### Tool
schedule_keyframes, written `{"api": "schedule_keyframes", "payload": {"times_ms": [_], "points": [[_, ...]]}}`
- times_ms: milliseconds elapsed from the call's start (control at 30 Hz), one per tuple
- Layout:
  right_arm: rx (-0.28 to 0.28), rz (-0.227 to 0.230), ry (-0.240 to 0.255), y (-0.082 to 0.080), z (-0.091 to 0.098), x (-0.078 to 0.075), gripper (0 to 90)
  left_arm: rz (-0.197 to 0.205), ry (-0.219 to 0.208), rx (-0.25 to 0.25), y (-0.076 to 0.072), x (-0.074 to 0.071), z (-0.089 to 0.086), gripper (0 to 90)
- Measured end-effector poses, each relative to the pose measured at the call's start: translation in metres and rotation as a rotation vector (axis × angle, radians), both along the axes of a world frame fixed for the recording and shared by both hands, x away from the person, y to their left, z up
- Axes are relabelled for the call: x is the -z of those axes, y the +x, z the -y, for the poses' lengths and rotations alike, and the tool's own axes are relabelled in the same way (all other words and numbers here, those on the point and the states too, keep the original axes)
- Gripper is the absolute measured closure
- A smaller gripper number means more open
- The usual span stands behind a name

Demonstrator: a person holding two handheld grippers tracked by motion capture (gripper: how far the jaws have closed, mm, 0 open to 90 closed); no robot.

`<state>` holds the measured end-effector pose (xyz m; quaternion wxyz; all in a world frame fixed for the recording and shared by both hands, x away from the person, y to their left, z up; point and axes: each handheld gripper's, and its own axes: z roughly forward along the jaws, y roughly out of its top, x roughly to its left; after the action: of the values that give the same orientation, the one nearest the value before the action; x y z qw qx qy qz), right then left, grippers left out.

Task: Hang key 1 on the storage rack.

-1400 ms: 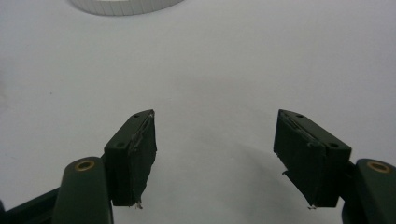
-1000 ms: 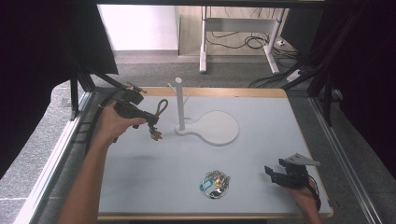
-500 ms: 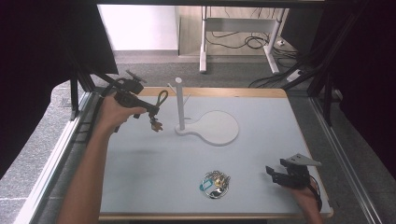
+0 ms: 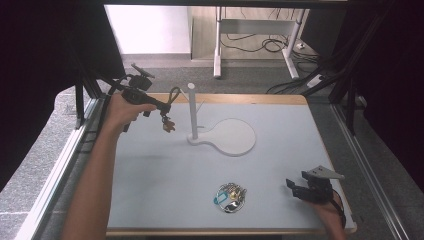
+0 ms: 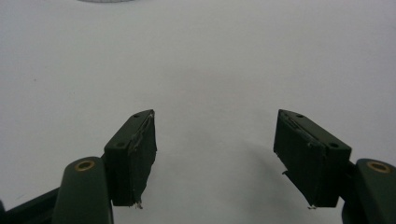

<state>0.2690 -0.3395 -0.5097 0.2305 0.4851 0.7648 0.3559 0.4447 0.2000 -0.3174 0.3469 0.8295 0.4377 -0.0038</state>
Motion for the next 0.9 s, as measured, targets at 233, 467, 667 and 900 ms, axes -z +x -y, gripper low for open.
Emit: {"api": "schedule_keyframes", "payload": {"times_ms": [233,467,667,900], "points": [[0.003,0.0,-0.005,-0.001,0.001,0.0,29.7,-0.004,-0.003,0.018,0.009,-0.001,0.007,66.6],[0.005,0.006,-0.013,-0.003,0.005,0.0,29.7,-0.016,0.013,0.033,0.012,0.004,0.014,66.6],[0.011,0.015,-0.013,-0.005,0.007,-0.002,29.7,-0.028,0.018,0.046,0.012,0.007,0.019,66.6],[0.002,0.021,-0.017,-0.006,0.004,-0.003,29.6,-0.034,0.04,0.063,0.006,0.018,0.025,66.5]]}}
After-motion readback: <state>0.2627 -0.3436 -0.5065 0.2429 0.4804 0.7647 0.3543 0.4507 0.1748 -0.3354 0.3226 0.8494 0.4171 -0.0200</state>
